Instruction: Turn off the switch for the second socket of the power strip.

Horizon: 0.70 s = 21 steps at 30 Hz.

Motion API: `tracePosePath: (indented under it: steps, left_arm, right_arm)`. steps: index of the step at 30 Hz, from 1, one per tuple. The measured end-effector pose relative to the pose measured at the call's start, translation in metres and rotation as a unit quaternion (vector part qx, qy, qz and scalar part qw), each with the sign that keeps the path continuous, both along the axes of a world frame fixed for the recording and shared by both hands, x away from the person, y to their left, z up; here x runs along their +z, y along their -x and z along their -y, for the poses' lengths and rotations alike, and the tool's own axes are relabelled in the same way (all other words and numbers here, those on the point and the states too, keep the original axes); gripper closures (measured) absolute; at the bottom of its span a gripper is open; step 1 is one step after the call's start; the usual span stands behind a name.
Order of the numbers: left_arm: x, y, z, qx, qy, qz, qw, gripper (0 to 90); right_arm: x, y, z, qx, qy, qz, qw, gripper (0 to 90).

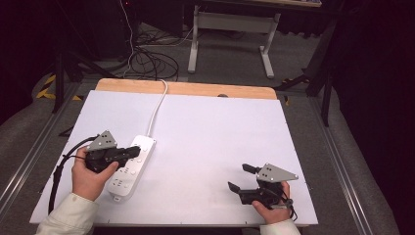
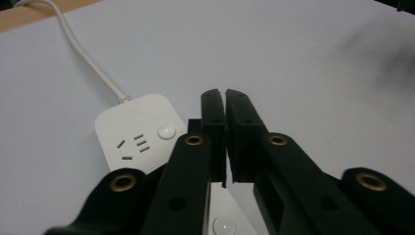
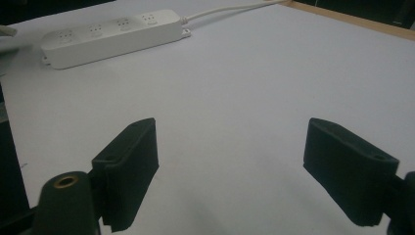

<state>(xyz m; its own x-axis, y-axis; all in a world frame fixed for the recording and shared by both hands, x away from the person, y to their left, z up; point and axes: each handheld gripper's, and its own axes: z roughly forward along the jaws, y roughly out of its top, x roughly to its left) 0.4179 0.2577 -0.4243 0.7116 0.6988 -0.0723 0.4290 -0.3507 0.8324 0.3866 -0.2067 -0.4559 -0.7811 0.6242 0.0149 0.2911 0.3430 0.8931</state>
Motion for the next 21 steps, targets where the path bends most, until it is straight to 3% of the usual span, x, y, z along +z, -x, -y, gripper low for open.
tracePosePath:
  steps: [5, 6, 11, 15, 16, 21]
  left_arm:
    - [-0.002, -0.003, 0.001, -0.003, -0.002, -0.015, 0.9999, 90.0]
    - [-0.003, -0.004, 0.001, -0.003, -0.012, -0.014, 0.9998, 90.0]
    - [-0.008, -0.009, 0.002, 0.007, -0.024, -0.034, 0.9991, 90.0]
    - [-0.013, -0.014, 0.004, 0.015, -0.037, -0.052, 0.9979, 90.0]
    - [-0.014, -0.014, 0.006, 0.019, -0.03, -0.063, 0.9974, 90.0]
    - [-0.017, -0.017, 0.007, 0.03, -0.047, -0.078, 0.9954, 90.0]
  right_arm:
    - [0.0, 0.0, 0.0, 0.0, 0.0, 0.0, 1.0, 20.6]
    - [0.0, 0.0, 0.0, 0.0, -0.001, -0.001, 1.0, 20.7]
    - [0.0, 0.0, 0.0, 0.0, -0.001, -0.003, 1.0, 20.6]
    - [-0.001, -0.001, 0.0, -0.001, 0.0, -0.004, 1.0, 20.6]
    - [-0.001, -0.001, 0.0, -0.001, 0.0, -0.004, 1.0, 20.7]
    - [-0.001, -0.001, 0.0, 0.0, 0.0, -0.004, 1.0, 20.6]
